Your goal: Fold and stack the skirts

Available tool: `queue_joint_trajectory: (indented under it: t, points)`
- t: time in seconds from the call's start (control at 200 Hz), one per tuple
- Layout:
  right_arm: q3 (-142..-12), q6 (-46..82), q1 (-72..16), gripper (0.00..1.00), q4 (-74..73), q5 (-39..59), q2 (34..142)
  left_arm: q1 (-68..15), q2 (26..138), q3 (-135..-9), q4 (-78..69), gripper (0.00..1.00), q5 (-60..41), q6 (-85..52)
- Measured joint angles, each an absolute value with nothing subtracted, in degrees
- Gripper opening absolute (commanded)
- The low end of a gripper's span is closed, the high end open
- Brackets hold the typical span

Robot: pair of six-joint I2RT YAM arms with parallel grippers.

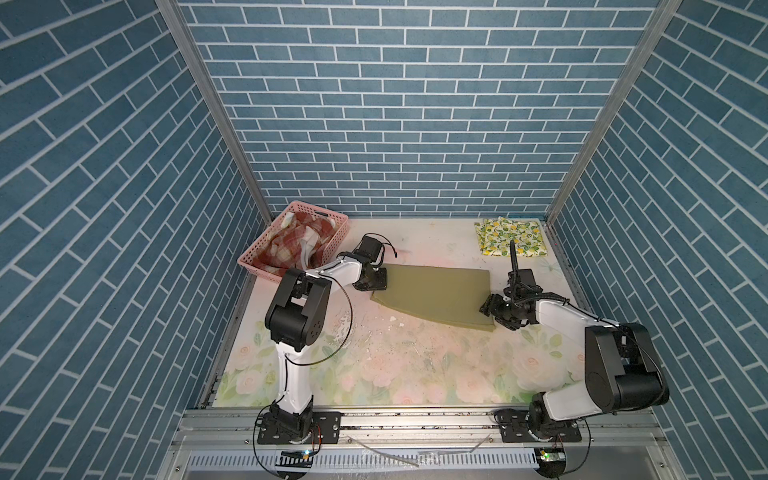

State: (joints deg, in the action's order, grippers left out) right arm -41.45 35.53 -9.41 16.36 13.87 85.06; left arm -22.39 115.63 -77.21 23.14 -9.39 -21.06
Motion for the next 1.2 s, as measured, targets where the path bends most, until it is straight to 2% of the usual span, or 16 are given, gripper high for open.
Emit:
queue_joint_trajectory:
  t: [0.05, 0.305, 0.67, 0.945, 1.2]
  points:
    - [-41.6, 35.5, -9.4, 0.67, 15.8, 13.9, 85.3, -22.4, 115.9, -77.2, 23.1, 0.0, -9.1, -21.2]
    - [-42.0, 35.1, -9.4, 0.67, 13.7, 13.9, 86.3, -23.0, 116.2, -79.2, 26.2, 0.0, -5.9, -21.4]
    - [-41.8, 34.5, -9.4, 0.66, 10.6, 13.3, 85.4, -25.2, 114.2, -90.5, 42.2, 0.0, 9.6, -19.1]
    - [-38.5, 38.1, -9.4, 0.46, 0.0, 17.1, 87.0, -36.2, 115.9, -105.9, 52.3, 0.0, 22.1, -17.7]
    - [-34.3, 43.1, -9.4, 0.27, -11.1, 20.8, 90.0, -46.3, 128.8, -125.5, 61.4, 0.0, 28.3, -17.6]
